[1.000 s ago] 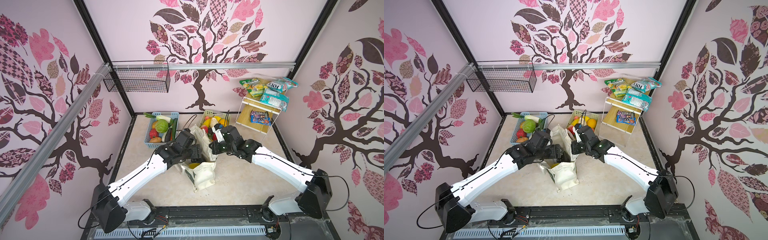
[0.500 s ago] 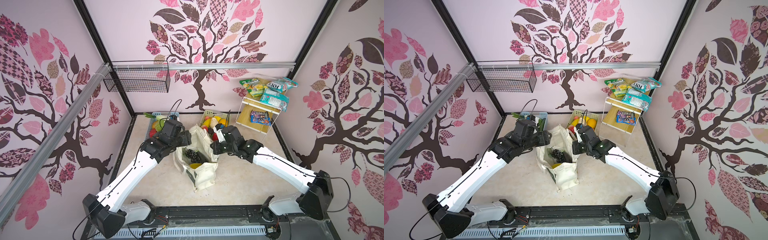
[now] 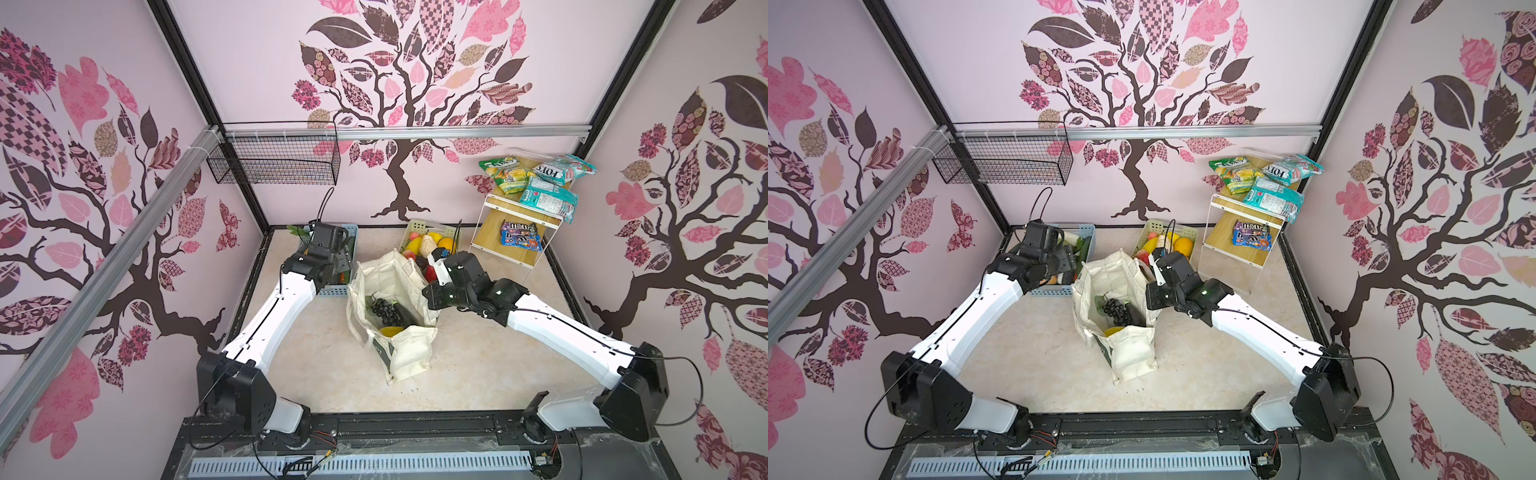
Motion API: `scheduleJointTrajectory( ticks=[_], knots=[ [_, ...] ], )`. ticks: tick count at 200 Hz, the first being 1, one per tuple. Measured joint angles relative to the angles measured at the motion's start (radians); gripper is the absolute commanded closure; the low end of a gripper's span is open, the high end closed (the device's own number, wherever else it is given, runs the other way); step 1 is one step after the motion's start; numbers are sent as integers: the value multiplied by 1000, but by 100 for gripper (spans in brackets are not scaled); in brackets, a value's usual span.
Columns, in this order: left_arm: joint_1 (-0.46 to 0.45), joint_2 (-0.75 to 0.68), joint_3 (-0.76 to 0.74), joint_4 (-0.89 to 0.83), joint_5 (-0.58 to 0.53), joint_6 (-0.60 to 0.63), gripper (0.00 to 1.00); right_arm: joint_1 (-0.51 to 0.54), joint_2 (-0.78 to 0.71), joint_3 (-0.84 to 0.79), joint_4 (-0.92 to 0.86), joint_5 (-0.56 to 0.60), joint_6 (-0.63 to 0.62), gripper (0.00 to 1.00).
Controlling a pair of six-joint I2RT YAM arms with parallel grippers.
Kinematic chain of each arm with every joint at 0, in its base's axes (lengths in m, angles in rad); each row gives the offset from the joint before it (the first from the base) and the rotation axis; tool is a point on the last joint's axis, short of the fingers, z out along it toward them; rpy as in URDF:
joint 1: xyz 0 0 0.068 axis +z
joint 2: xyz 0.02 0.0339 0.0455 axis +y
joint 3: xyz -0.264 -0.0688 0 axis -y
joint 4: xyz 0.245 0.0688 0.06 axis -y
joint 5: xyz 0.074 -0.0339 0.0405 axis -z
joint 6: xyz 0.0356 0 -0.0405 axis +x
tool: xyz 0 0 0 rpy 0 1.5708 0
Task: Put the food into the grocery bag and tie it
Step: 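Move the left gripper back over the blue basket above the green cabbage, then close the left gripper on the green cabbage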
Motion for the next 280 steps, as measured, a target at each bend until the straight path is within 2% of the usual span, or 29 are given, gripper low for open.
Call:
scheduleJointTrajectory(
  ticks=[37,45,52,84,137,235,256,280],
  knots=[
    [71,111,51,31,-18,53,11,0,0,2,-2,0,-7,100],
    [86,135,64,40,-16,68,4,0,0,2,-3,0,-9,100],
    [98,155,76,46,-12,80,3,0,0,3,-3,1,-11,100],
    [130,272,156,55,-20,126,3,0,1,15,-16,1,-23,100],
    [132,452,252,69,-24,182,3,0,10,33,-26,0,-48,100],
    [133,661,377,105,-122,268,3,0,63,79,-32,8,-89,100],
    [133,682,389,106,-146,278,6,0,71,82,-32,8,-94,100],
    [137,694,393,109,-160,291,15,0,72,82,-31,8,-95,100]
  ],
)
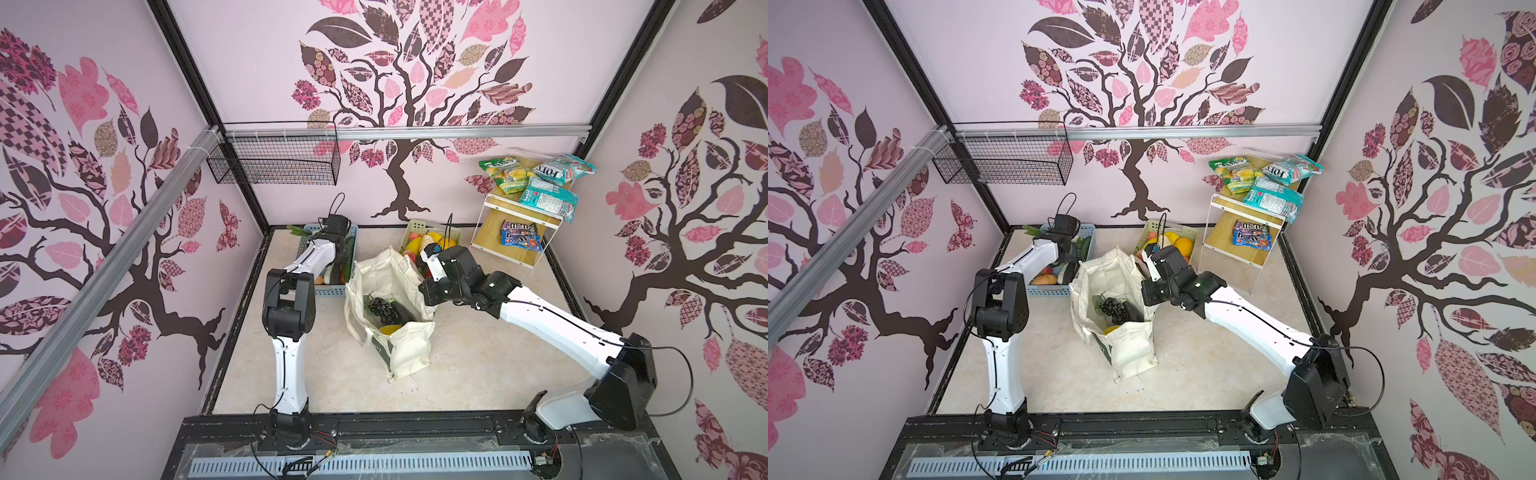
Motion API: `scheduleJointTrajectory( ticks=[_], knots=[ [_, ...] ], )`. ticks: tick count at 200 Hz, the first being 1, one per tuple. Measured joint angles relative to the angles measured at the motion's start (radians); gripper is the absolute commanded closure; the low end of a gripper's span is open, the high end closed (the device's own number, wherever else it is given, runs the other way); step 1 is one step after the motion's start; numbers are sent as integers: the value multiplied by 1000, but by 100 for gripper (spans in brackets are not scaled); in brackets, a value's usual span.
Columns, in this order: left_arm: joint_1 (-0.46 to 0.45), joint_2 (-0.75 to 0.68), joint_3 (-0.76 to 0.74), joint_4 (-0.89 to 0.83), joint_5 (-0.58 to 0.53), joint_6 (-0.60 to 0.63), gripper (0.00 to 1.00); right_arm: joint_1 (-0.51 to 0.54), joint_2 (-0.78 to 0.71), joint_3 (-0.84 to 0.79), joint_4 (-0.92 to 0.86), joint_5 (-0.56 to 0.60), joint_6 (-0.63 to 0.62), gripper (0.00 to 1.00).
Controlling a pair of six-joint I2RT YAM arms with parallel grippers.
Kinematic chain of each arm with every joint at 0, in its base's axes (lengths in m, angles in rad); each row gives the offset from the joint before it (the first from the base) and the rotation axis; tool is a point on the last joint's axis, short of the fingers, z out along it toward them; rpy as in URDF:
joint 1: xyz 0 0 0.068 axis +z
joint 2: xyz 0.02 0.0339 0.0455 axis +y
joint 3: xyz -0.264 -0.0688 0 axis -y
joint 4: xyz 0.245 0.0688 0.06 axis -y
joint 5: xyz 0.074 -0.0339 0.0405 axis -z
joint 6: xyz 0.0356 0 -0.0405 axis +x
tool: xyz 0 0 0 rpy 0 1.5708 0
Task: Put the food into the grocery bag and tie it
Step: 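Close the left gripper on the green cabbage, then lift the green cabbage and carry it over the bag with the left gripper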
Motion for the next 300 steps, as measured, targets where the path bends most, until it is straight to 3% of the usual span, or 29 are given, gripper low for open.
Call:
scheduleJointTrajectory(
  ticks=[67,141,218,300],
  knots=[
    [0,-24,-15,25,-13,18,24,0,0,0,0,1,-2,100],
    [-2,-320,-166,52,32,-33,25,0,-2,-6,10,3,6,100],
    [-27,-705,-379,52,336,-238,27,0,-14,-46,54,8,50,100],
    [-141,-958,-494,90,600,-402,28,-1,-24,-74,82,-1,102,100]
  ],
)
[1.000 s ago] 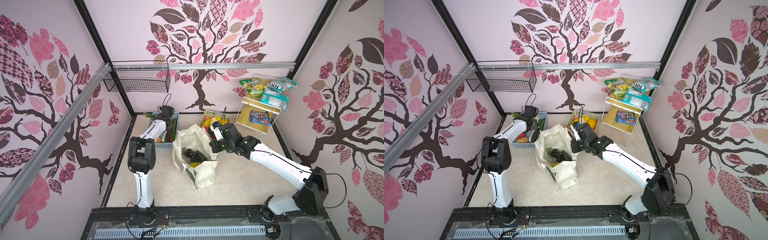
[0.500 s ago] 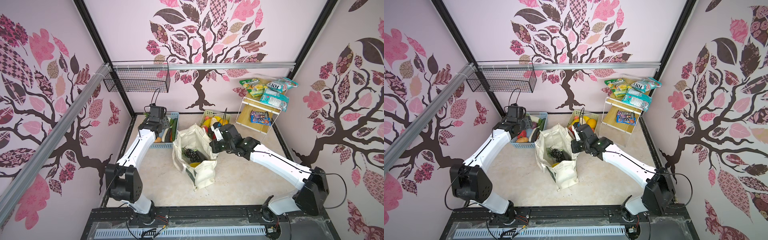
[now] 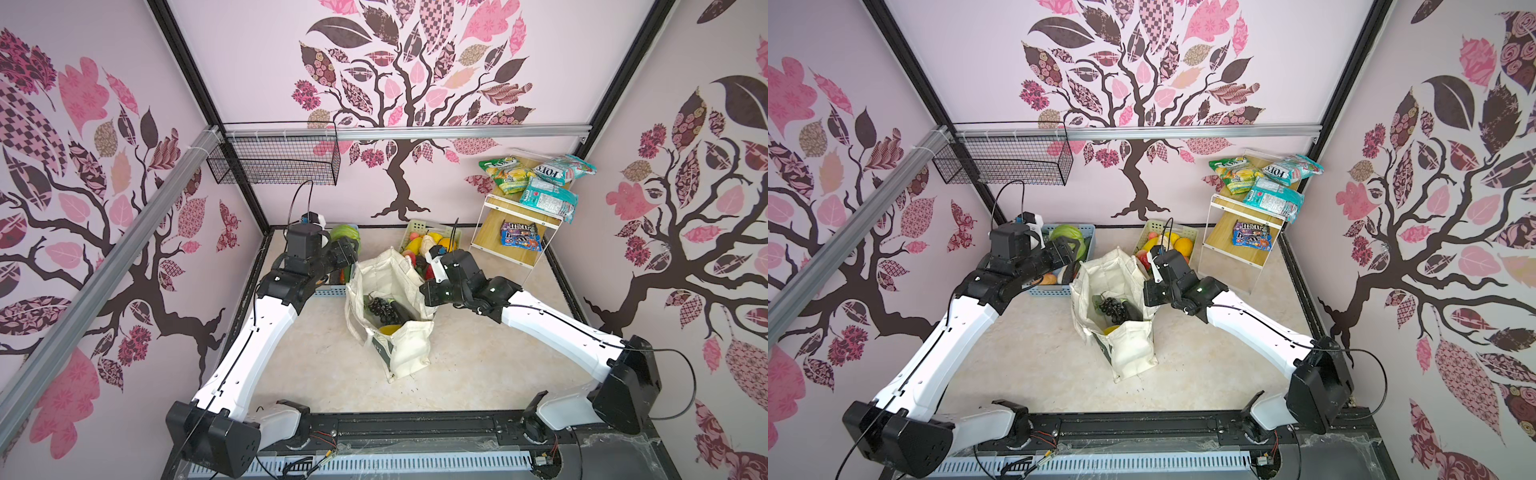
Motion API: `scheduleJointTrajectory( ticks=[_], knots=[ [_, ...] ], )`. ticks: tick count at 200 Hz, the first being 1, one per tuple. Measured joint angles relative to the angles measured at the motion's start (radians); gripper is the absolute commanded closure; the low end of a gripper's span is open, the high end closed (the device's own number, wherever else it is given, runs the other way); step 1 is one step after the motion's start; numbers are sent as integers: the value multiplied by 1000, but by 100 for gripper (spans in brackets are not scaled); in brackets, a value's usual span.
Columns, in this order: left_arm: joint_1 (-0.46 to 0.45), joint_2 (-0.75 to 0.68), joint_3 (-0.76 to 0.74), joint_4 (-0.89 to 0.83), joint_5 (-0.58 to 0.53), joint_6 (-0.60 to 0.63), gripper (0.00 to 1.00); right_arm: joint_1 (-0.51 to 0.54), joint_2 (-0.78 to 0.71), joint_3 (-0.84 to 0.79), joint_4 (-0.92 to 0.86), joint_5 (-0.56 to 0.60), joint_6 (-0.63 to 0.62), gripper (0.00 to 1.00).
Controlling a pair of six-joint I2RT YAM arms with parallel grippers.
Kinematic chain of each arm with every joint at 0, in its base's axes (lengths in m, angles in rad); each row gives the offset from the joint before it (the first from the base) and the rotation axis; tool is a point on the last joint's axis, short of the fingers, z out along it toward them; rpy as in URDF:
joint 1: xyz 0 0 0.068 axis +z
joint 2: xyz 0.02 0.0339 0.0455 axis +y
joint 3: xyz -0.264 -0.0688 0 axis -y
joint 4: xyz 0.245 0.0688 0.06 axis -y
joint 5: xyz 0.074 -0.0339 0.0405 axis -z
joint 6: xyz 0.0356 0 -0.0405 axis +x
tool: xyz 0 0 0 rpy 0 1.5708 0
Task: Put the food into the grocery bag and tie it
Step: 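Lift the green cabbage and carry it over the bag with the left gripper, then lower the cabbage into the bag with the left gripper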
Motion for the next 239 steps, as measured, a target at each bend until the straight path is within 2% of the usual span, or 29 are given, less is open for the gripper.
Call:
scheduleJointTrajectory(
  ticks=[58,93,168,206,239],
  knots=[
    [-40,-145,-115,70,137,-103,28,0,-1,0,-3,1,20,100],
    [-114,-187,-145,60,144,-109,28,0,-1,0,-3,1,31,100],
    [-393,-191,-186,21,13,-100,29,0,-15,-6,-4,1,39,100],
    [-464,-152,-212,6,-57,-102,29,0,-21,-13,-6,5,39,100],
    [-480,-146,-241,-6,-95,-106,29,0,-21,-13,-7,10,39,100]
  ],
)
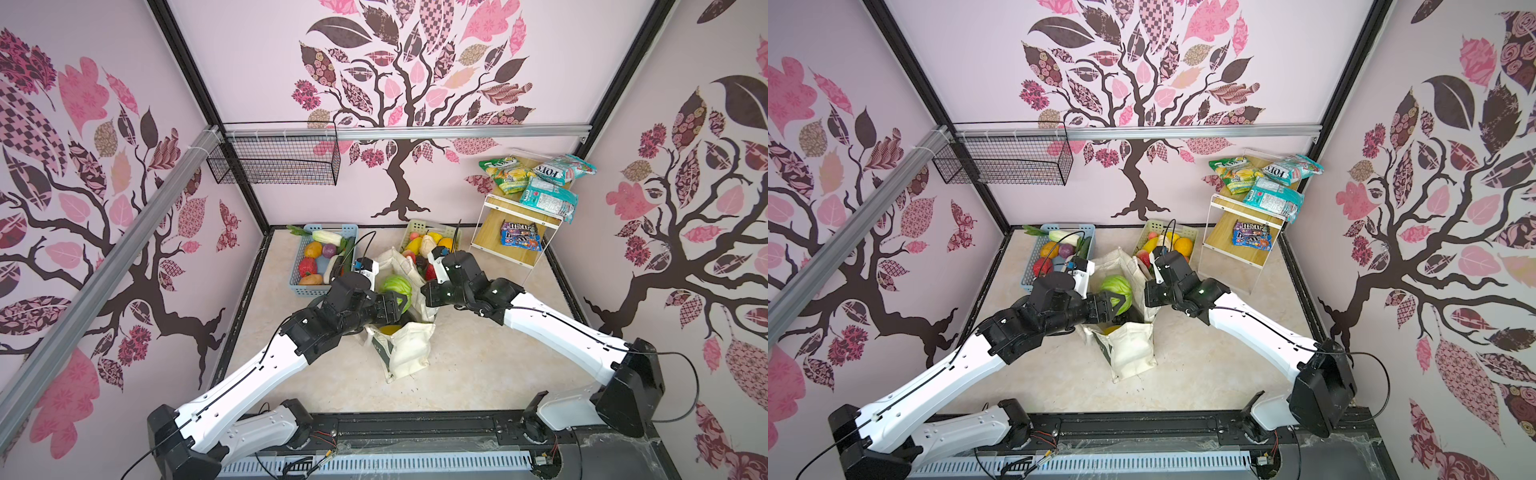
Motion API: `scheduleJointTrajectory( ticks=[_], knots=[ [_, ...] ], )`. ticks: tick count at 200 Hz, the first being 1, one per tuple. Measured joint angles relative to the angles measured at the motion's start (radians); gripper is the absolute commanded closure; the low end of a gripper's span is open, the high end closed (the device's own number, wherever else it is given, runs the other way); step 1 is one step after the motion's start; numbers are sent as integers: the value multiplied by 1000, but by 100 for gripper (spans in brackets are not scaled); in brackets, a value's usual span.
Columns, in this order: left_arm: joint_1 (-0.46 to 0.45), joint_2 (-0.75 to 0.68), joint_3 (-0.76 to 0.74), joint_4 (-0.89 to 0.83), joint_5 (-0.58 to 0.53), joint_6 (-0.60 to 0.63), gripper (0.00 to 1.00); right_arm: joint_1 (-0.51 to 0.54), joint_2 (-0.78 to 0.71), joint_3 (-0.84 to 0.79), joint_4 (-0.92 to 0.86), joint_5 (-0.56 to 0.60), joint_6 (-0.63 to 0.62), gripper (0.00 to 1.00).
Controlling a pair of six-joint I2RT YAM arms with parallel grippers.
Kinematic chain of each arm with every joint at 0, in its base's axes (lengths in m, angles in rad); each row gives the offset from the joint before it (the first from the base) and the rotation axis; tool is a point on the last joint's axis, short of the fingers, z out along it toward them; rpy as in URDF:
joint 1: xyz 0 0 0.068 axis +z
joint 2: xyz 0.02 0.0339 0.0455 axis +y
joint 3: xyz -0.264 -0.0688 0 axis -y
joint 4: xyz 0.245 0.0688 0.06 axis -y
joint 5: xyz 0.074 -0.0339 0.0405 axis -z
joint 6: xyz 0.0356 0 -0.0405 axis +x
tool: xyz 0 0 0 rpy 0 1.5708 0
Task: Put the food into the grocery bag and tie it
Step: 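Lower the cabbage into the bag with the left gripper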
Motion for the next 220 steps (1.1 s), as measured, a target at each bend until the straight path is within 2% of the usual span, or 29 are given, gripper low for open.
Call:
scheduleJointTrajectory(
  ticks=[132,220],
  knots=[
    [0,52,-103,-30,-68,-1,28,0,0,0,0,5,4,100],
    [0,169,-113,-26,-103,3,28,0,0,0,1,-3,7,100]
  ],
)
